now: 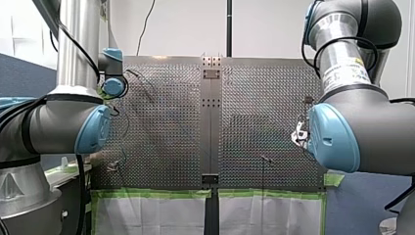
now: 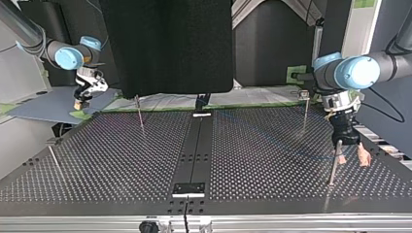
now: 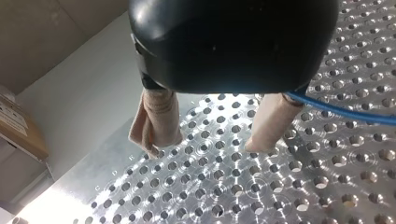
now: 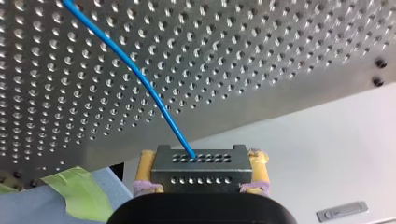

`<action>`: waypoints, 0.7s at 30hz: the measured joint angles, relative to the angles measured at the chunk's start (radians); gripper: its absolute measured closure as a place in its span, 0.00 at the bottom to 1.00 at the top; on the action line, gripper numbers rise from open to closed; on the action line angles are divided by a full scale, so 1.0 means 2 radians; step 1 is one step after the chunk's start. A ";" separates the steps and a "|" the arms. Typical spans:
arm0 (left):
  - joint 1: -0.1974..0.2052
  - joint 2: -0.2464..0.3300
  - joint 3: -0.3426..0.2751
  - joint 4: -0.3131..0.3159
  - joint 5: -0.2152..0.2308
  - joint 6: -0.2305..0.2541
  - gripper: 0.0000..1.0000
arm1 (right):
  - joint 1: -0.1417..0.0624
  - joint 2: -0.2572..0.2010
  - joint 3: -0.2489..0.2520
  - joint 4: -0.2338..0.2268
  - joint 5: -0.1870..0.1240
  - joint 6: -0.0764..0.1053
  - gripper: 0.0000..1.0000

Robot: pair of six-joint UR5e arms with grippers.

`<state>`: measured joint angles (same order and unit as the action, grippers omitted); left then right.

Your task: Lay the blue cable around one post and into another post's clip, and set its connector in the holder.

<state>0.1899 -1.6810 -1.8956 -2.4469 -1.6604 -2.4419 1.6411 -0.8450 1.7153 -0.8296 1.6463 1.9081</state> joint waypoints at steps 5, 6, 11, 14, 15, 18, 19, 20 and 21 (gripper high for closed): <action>0.001 0.000 0.000 0.000 0.000 0.000 0.00 | 0.007 -0.021 0.003 0.020 -0.014 -0.020 1.00; 0.001 0.000 0.000 0.000 0.000 0.000 0.00 | 0.008 -0.024 0.003 0.023 -0.017 -0.023 1.00; 0.000 0.000 0.000 0.000 0.000 0.000 0.00 | 0.007 -0.046 -0.001 0.045 -0.038 -0.045 1.00; 0.001 0.000 0.000 0.000 0.000 0.000 0.00 | 0.007 -0.060 -0.006 0.059 -0.052 -0.059 1.00; 0.000 0.000 0.000 0.000 0.000 0.000 0.00 | 0.007 -0.064 -0.008 0.063 -0.056 -0.063 1.00; 0.000 0.000 0.000 0.000 0.000 0.000 0.00 | 0.006 -0.076 -0.015 0.075 -0.068 -0.075 1.00; 0.000 0.000 0.000 0.000 0.000 -0.001 0.00 | 0.005 -0.080 -0.018 0.079 -0.072 -0.079 1.00; 0.000 0.000 0.000 0.000 0.001 -0.001 0.00 | 0.005 -0.085 -0.021 0.084 -0.077 -0.083 1.00; 0.001 0.000 0.000 0.000 0.001 -0.001 0.00 | 0.005 -0.089 -0.023 0.088 -0.081 -0.086 1.00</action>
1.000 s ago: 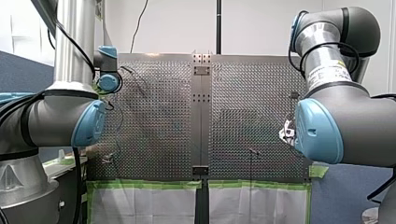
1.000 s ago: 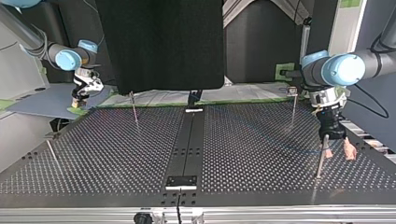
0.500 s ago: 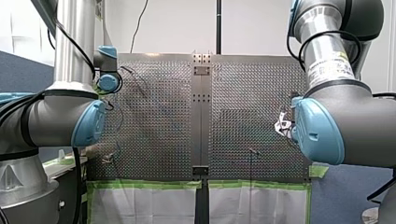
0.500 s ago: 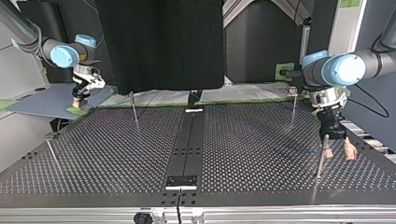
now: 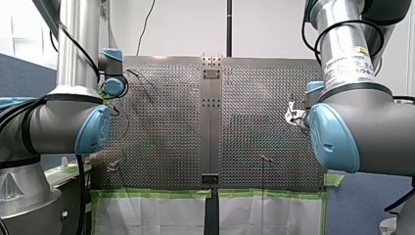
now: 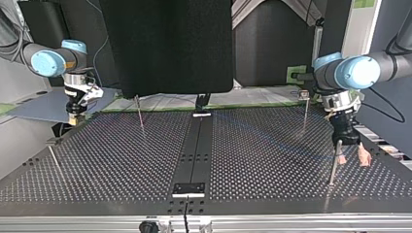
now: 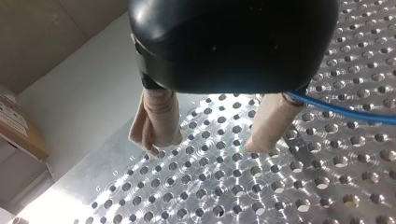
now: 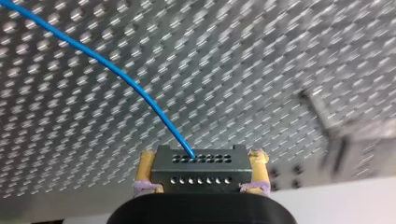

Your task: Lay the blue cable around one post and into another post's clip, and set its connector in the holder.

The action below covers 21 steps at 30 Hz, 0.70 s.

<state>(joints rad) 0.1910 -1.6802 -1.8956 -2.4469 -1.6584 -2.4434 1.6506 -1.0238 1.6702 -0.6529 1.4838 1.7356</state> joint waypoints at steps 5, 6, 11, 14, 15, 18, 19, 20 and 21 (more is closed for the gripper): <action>0.000 0.000 0.000 0.000 0.000 -0.001 0.00 | 0.000 -0.023 -0.004 0.023 -0.023 -0.010 1.00; 0.000 0.000 0.000 0.000 0.001 -0.001 0.00 | 0.000 -0.027 -0.002 0.027 -0.027 -0.012 1.00; 0.001 0.000 0.000 0.000 0.001 -0.002 0.00 | -0.002 -0.047 0.011 0.047 -0.040 -0.026 1.00; 0.001 0.000 0.000 0.000 0.001 -0.001 0.00 | -0.005 -0.060 0.017 0.056 -0.042 -0.028 1.00; 0.001 0.000 0.000 0.000 0.001 -0.001 0.00 | -0.006 -0.064 0.017 0.058 -0.042 -0.027 1.00; 0.001 0.000 0.000 0.000 0.001 -0.002 0.00 | -0.011 -0.076 0.015 0.061 -0.045 -0.026 1.00; 0.001 0.000 0.001 0.000 0.001 -0.002 0.00 | -0.013 -0.080 0.014 0.061 -0.047 -0.026 1.00; 0.001 0.000 0.001 0.000 0.001 -0.002 0.00 | -0.015 -0.085 0.012 0.062 -0.051 -0.025 1.00; 0.001 0.000 0.001 0.000 0.001 -0.002 0.00 | -0.017 -0.088 0.010 0.063 -0.054 -0.025 1.00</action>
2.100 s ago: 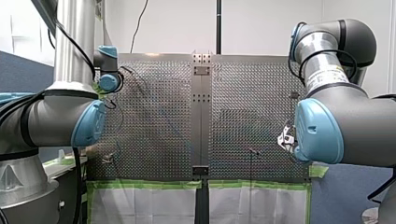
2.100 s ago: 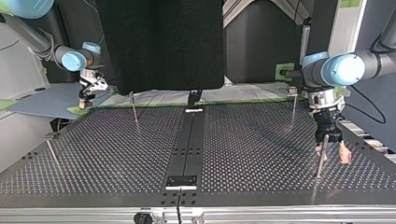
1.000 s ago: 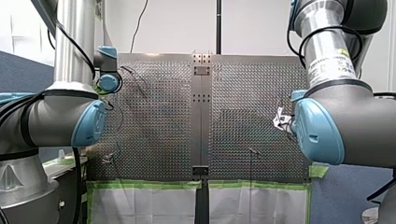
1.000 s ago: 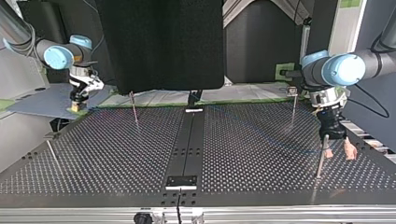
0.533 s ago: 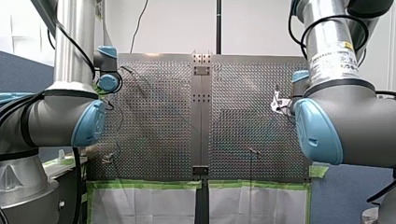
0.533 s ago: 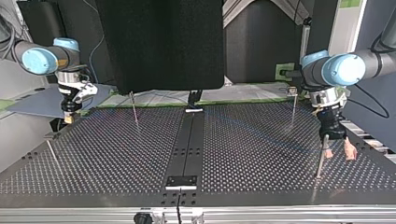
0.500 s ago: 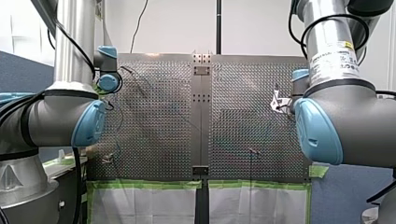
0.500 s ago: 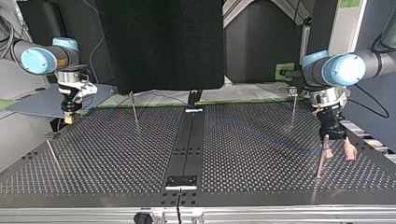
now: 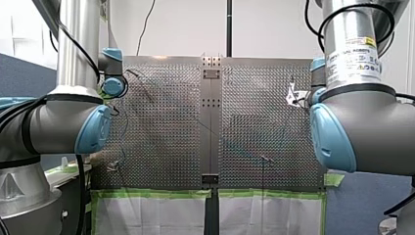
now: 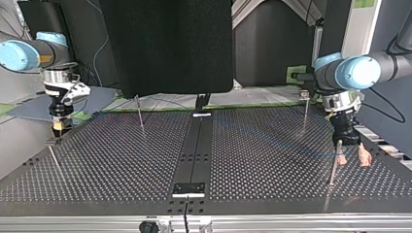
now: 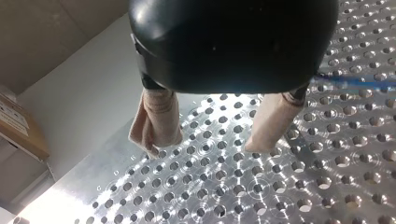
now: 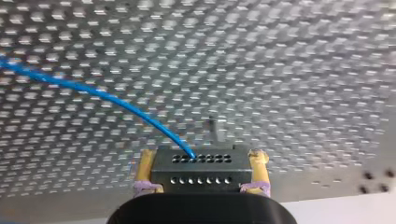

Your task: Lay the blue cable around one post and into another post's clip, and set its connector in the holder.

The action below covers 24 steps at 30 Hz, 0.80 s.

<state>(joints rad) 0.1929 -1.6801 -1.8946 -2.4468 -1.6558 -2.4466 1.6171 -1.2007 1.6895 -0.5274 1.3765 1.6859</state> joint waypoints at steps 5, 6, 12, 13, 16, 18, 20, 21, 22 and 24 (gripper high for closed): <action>0.000 0.000 0.000 0.000 0.000 0.000 0.00 | -0.011 -0.011 -0.013 0.009 -0.013 0.001 1.00; 0.000 0.000 0.000 0.000 0.000 0.000 0.00 | -0.013 -0.009 -0.015 0.012 -0.014 0.000 1.00; -0.001 0.000 0.000 0.000 0.000 0.000 0.00 | -0.024 0.008 -0.028 0.027 -0.017 -0.009 1.00; -0.001 0.000 0.000 0.000 0.000 0.000 0.00 | -0.025 0.010 -0.028 0.028 -0.017 -0.010 1.00; -0.001 0.000 0.000 0.000 0.000 0.000 0.00 | -0.030 0.014 -0.030 0.027 -0.018 -0.008 1.00; -0.001 0.000 0.000 0.000 0.000 0.000 0.00 | -0.034 0.016 -0.031 0.026 -0.022 -0.007 1.00; -0.002 0.000 0.000 0.000 0.000 0.001 0.00 | -0.038 0.017 -0.033 0.026 -0.028 -0.006 1.00; -0.002 0.000 0.000 0.000 0.000 0.001 0.00 | -0.039 0.018 -0.033 0.027 -0.030 -0.006 1.00; -0.002 0.000 0.000 0.000 0.000 0.001 0.00 | -0.041 0.018 -0.034 0.028 -0.032 -0.005 1.00; -0.002 0.000 0.000 0.000 0.000 0.002 0.00 | -0.043 0.021 -0.038 0.031 -0.038 -0.004 1.00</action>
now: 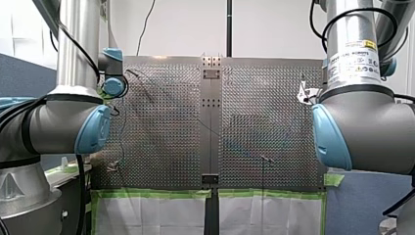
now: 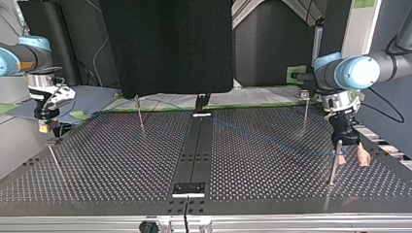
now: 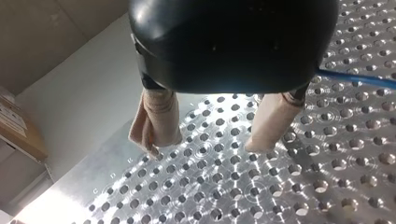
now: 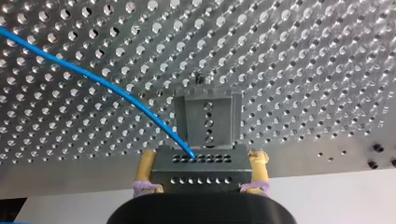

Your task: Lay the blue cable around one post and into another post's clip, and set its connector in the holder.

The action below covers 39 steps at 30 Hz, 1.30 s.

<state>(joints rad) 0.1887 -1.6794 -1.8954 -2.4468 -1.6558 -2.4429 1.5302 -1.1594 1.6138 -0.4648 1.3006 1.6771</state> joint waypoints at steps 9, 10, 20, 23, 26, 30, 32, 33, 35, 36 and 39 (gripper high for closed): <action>-0.001 0.000 0.000 0.000 0.000 0.002 0.00 | -0.004 0.023 -0.037 0.039 -0.025 -0.008 1.00; -0.001 0.000 0.000 0.000 0.000 0.002 0.00 | -0.004 0.024 -0.040 0.042 -0.027 -0.008 1.00; -0.001 0.000 0.000 0.000 0.000 0.003 0.00 | -0.005 0.027 -0.064 0.050 -0.059 -0.006 1.00; -0.001 0.000 0.000 0.000 0.000 0.004 0.00 | -0.008 0.028 -0.068 0.050 -0.068 -0.005 1.00; -0.001 0.000 0.000 0.000 0.000 0.004 0.00 | -0.012 0.030 -0.070 0.051 -0.077 -0.004 1.00; -0.002 0.001 0.000 0.000 0.000 0.004 0.00 | -0.017 0.033 -0.070 0.054 -0.087 -0.005 1.00; -0.002 0.001 0.000 0.000 0.000 0.004 0.00 | -0.019 0.034 -0.070 0.055 -0.092 -0.005 1.00; -0.002 0.001 0.000 0.000 0.000 0.004 0.00 | -0.020 0.034 -0.070 0.055 -0.094 -0.005 1.00; -0.002 0.001 0.000 0.000 0.000 0.004 0.00 | -0.022 0.036 -0.071 0.055 -0.099 -0.006 1.00; -0.002 0.001 0.000 0.000 0.000 0.004 0.00 | -0.022 0.038 -0.072 0.055 -0.100 -0.006 1.00; -0.002 0.001 0.000 0.000 0.000 0.004 0.00 | -0.023 0.043 -0.074 0.055 -0.103 -0.010 1.00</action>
<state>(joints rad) 0.1853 -1.6766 -1.8955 -2.4467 -1.6558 -2.4341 1.4844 -1.0736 1.4658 -0.3544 1.0937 1.6580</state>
